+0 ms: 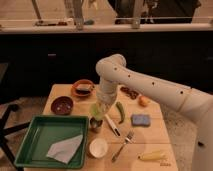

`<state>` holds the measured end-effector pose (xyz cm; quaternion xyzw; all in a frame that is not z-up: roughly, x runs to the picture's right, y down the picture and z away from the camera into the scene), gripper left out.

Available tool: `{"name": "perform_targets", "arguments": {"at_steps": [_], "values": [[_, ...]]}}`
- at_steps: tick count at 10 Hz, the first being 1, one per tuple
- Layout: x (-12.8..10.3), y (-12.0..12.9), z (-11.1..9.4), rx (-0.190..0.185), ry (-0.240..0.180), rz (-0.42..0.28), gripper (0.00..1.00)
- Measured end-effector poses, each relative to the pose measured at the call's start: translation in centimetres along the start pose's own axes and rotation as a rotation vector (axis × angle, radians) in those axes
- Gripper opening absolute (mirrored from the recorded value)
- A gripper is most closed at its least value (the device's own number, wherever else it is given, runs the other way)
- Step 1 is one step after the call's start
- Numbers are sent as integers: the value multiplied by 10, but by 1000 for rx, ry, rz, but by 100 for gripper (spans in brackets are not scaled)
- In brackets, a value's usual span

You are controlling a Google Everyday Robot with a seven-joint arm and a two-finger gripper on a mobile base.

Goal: Stack cups on top of each other

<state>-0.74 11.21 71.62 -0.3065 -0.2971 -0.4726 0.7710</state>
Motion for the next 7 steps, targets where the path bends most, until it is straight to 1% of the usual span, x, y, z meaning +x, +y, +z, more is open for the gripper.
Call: {"name": "perform_targets", "arguments": {"at_steps": [3,7], "values": [[-6,-4,10,13,-30,-10,0],[-12,-12,17,22,-49,-27,0]]}}
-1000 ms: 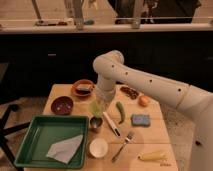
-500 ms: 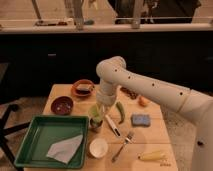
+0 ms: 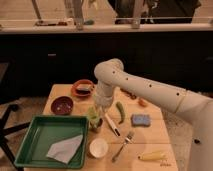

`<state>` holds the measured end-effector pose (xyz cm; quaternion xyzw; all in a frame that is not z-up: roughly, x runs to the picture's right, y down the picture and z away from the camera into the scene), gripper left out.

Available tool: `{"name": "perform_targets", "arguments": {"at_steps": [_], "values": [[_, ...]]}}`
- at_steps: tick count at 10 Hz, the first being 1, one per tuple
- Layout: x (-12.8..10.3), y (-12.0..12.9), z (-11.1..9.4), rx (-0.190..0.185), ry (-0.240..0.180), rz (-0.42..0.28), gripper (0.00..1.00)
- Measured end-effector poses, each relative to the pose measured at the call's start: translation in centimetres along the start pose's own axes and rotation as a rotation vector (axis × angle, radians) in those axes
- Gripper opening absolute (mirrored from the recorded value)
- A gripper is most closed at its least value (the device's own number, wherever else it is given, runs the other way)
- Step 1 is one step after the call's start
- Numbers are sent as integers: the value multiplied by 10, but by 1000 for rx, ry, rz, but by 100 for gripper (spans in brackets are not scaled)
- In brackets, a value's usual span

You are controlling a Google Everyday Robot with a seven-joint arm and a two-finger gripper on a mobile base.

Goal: Stack cups on top of each other

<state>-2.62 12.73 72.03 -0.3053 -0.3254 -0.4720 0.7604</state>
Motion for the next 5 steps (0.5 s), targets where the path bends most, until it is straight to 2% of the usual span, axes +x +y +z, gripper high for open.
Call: {"name": "perform_targets", "arguments": {"at_steps": [5], "values": [[3,0,9,22,-18,-1,0]]}}
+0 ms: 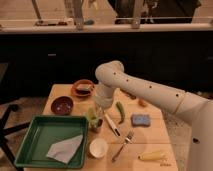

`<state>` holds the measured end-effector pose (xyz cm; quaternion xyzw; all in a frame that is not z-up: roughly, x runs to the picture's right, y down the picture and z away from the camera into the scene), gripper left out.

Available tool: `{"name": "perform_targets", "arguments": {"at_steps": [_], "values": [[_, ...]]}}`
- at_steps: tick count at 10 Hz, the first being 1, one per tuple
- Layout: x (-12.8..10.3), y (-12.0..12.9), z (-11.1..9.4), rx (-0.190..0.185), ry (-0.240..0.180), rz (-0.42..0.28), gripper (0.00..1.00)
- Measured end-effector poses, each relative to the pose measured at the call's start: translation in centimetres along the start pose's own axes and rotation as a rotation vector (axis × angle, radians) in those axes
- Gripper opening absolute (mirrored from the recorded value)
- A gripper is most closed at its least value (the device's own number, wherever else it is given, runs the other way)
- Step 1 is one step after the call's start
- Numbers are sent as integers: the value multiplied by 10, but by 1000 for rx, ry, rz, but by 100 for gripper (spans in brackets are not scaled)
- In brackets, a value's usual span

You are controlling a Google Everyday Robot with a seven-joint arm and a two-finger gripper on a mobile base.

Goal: Stack cups on top of each other

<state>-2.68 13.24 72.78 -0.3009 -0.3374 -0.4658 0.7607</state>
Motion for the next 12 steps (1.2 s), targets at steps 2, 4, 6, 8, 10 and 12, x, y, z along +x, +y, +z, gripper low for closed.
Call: {"name": "perform_targets", "arguments": {"at_steps": [2,4,6,8,10,12], "values": [[1,3,0,7,-4,4,0],[2,7,1,13,-8,9,0],[2,10,1,15,-11,12,0],[3,13,5,17,-18,15,0],[3,14,6,18,-20,16,1],[3,14,6,18,-20,15,15]]}}
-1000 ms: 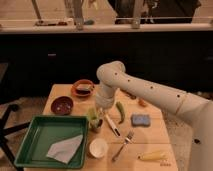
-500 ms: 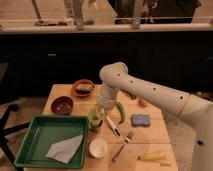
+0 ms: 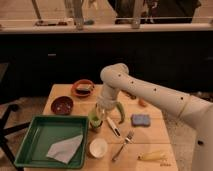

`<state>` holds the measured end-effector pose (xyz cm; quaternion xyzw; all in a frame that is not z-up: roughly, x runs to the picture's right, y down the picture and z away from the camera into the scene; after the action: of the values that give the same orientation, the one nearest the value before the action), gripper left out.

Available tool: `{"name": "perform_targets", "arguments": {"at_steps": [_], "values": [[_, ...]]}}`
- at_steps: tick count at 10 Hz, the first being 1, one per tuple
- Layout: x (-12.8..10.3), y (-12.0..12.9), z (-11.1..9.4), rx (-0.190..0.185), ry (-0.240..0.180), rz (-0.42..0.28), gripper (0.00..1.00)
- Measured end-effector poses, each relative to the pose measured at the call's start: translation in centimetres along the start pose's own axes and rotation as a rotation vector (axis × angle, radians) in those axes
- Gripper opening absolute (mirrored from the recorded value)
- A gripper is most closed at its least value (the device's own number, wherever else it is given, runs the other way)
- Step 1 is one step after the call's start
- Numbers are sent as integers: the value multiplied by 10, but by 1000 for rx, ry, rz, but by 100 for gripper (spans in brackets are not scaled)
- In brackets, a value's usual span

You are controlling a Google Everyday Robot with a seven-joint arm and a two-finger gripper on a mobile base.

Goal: Stack cups on top of each other

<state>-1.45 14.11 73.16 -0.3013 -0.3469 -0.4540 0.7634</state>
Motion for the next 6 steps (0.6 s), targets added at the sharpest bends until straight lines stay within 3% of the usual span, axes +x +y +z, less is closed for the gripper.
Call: {"name": "perform_targets", "arguments": {"at_steps": [6], "values": [[0,0,0,0,0,1,76]]}}
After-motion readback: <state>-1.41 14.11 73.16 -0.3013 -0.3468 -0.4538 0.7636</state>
